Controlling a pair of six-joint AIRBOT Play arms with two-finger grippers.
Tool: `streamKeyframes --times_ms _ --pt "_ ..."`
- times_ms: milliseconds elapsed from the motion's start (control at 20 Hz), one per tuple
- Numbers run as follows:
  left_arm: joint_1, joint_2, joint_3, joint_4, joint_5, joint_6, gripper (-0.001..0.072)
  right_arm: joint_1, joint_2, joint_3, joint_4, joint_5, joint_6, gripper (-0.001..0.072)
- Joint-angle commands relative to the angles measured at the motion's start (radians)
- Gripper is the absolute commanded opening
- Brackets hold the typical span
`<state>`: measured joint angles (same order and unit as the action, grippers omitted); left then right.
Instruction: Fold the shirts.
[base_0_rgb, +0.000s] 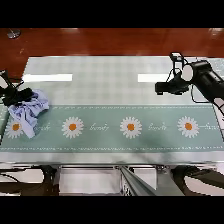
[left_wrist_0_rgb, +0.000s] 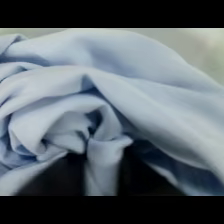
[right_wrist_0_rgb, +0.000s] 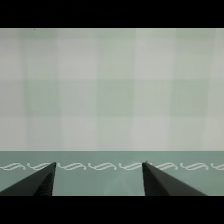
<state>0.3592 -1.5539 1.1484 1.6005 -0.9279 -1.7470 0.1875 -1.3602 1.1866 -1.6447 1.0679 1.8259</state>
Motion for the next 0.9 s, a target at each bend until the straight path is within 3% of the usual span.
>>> streamKeyframes --times_ms 0,200,300,550,850 --pt "-0.003 0.032 0.079 -0.26 -0.102 0.179 0.003 0.001 0.043 0.001 0.0 -0.007 -0.002 0.0619" --pt "-0.004 0.316 0.165 -0.732 -0.063 0.404 0.003 0.001 0.23 0.001 -0.045 -0.014 -0.002 0.0619" --pt "-0.005 0.468 0.195 -0.85 -0.064 0.449 0.003 0.002 0.341 0.001 -0.044 -0.013 -0.008 0.0618" --pt "-0.074 0.731 0.24 -0.949 -0.072 0.464 0.003 0.001 0.591 0.001 -0.041 -0.013 -0.017 0.0618" --pt "-0.384 0.777 0.253 -0.99 -0.025 0.464 0.003 0.001 0.765 0.0 -0.005 0.014 -0.032 0.0618"
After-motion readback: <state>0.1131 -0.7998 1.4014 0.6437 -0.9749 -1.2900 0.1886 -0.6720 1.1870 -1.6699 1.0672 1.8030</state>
